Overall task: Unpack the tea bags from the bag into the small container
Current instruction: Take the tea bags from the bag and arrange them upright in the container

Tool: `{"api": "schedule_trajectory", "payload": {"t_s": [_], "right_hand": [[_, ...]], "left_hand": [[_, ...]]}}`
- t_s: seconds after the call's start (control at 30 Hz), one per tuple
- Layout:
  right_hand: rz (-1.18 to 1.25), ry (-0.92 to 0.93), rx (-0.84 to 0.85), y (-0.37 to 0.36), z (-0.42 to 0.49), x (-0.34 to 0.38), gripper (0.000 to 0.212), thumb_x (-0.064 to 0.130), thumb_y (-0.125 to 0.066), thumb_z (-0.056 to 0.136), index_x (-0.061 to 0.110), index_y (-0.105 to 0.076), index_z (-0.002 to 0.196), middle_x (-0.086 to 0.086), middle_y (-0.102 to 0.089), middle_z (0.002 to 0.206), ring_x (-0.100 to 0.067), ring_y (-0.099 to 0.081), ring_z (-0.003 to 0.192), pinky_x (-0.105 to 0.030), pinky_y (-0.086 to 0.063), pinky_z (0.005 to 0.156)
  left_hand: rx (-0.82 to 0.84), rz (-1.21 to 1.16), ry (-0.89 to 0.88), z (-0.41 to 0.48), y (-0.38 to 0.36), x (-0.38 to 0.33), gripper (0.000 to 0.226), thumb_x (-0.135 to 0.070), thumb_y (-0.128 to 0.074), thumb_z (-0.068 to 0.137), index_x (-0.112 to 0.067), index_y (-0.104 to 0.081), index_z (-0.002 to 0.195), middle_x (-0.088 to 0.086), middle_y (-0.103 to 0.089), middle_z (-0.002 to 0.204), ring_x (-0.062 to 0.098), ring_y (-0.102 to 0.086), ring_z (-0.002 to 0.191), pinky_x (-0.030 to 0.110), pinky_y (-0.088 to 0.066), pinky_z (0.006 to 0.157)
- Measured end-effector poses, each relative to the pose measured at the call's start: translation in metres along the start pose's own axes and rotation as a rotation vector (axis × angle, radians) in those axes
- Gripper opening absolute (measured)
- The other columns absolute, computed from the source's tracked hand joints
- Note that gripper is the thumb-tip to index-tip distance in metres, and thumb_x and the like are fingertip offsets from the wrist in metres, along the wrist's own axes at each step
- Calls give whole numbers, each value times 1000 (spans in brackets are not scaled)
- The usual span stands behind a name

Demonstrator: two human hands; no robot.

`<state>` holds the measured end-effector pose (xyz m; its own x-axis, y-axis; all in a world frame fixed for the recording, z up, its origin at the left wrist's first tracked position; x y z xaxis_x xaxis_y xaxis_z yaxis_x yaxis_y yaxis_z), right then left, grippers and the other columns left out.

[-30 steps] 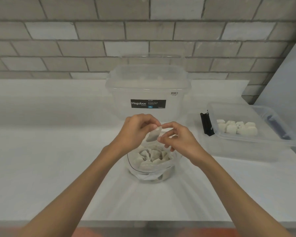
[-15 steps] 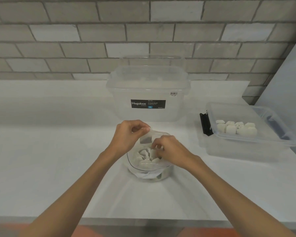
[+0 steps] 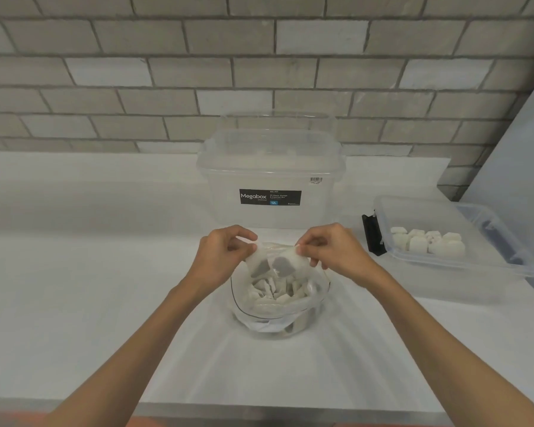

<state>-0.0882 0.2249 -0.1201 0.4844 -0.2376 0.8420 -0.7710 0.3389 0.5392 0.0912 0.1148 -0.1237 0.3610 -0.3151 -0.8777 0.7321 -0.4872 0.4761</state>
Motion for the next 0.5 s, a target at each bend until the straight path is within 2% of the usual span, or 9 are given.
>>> {"api": "schedule_trajectory", "payload": {"t_s": [0.1, 0.17, 0.27, 0.33, 0.4, 0.5], "right_hand": [[288, -139, -37, 5, -6, -12, 4, 9, -72, 83, 5, -71, 85, -4, -68, 70, -12, -61, 56, -21, -45, 50], [543, -237, -57, 2, -11, -18, 6, 5, -70, 84, 2, -68, 89, -6, -67, 73, -13, -63, 58, -21, -48, 52], [939, -400, -58, -16, -20, -26, 7, 3, -67, 85, 1, -65, 92, -10, -71, 74, -13, -69, 64, -19, -53, 54], [1142, -476, -34, -31, -25, -27, 5, 0, -65, 85, -1, -65, 90, -13, -73, 79, -15, -72, 69, -19, -55, 55], [1252, -481, 14, -42, -27, -21, 10, -1, -63, 86, -3, -66, 95, -15, -74, 88, -15, -73, 75, -19, -57, 57], [1283, -424, 48, -49, -29, -12, 10, -2, -61, 87, -3, -65, 96, -16, -74, 93, -16, -73, 81, -20, -58, 63]], "left_hand": [[7, -15, 8, -2, 0, -1, 11, -10, -64, 87, -21, -64, 88, 3, -74, 74, 7, -66, 64, 27, -53, 73], [19, -38, 4, -4, -2, -3, 15, -7, -61, 87, -20, -66, 83, 4, -73, 76, 11, -67, 68, 30, -54, 73], [45, -108, -10, -5, -8, -10, 20, -5, -60, 87, -20, -72, 84, 2, -73, 86, 16, -68, 82, 27, -56, 74], [59, -164, -27, -5, -14, -18, 10, -14, -69, 85, -22, -74, 88, -5, -73, 88, 11, -68, 84, 24, -56, 77], [68, -204, -47, -6, -19, -27, 10, -26, -77, 80, -24, -75, 89, -11, -73, 87, 7, -69, 84, 23, -55, 81], [54, -217, -96, -4, -24, -36, 13, -26, -79, 78, -20, -75, 88, -8, -75, 87, 10, -70, 85, 26, -53, 85]]}}
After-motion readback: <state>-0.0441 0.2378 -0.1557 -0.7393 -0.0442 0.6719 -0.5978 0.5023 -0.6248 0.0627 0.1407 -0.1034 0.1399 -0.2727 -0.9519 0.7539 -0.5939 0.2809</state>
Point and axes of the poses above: each hand's wrist, its own z-axis towards the middle knuckle, its own y-axis out of the back of the hand, x = y × z, the point moved 8 cm from there along z, towards the middle knuckle
